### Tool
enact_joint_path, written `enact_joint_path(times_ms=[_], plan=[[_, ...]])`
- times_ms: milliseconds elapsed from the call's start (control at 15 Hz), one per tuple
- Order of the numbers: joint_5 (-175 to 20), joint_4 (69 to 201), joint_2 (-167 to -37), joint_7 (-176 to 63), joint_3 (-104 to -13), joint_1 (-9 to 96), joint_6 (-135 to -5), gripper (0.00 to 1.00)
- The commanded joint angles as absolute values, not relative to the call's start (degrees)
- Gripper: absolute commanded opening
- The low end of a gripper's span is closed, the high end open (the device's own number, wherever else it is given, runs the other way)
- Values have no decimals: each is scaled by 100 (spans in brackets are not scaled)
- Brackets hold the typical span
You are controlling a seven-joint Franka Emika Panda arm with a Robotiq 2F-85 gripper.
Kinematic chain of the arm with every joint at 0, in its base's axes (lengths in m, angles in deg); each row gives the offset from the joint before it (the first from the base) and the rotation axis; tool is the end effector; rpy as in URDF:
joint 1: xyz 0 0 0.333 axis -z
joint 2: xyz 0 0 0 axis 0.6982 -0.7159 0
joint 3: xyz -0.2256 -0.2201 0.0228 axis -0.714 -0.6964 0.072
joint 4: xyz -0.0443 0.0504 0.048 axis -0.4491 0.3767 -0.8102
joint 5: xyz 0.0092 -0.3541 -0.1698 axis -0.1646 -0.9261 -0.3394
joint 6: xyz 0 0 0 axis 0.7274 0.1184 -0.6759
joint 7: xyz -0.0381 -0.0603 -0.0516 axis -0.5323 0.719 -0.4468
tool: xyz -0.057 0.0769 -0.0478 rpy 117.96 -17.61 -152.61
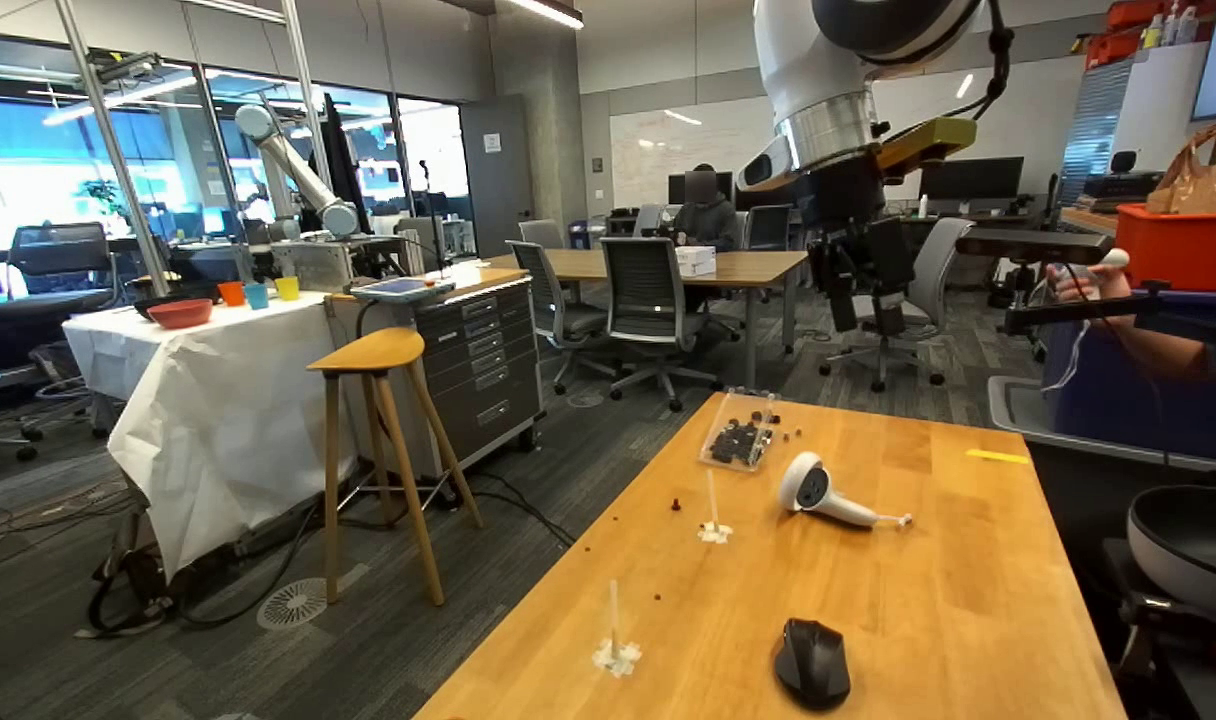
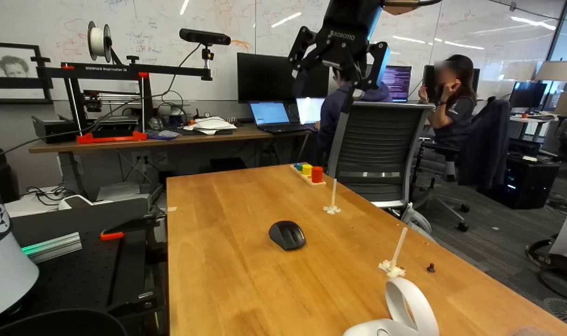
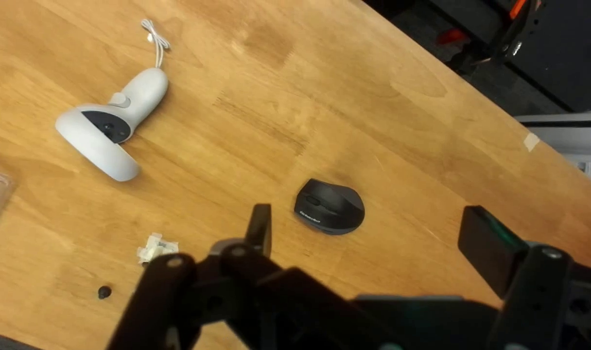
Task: Slightly move the mouse on the desk
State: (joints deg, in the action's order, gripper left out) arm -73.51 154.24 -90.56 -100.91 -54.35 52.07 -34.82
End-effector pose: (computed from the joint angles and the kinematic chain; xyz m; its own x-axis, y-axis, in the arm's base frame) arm 0.5369 -0.0719 0.4157 0.8166 0.5371 -0.2115 0.5015 -0.8415 -0.2011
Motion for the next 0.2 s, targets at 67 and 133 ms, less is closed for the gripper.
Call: enact_joint_path(times_ms=[67,133], plan=[[-7344,15415,-9057,-10105,-5551,5102,-3439,100],[-7344,15415,-9057,-10106,-5551,5102,-3434,100]])
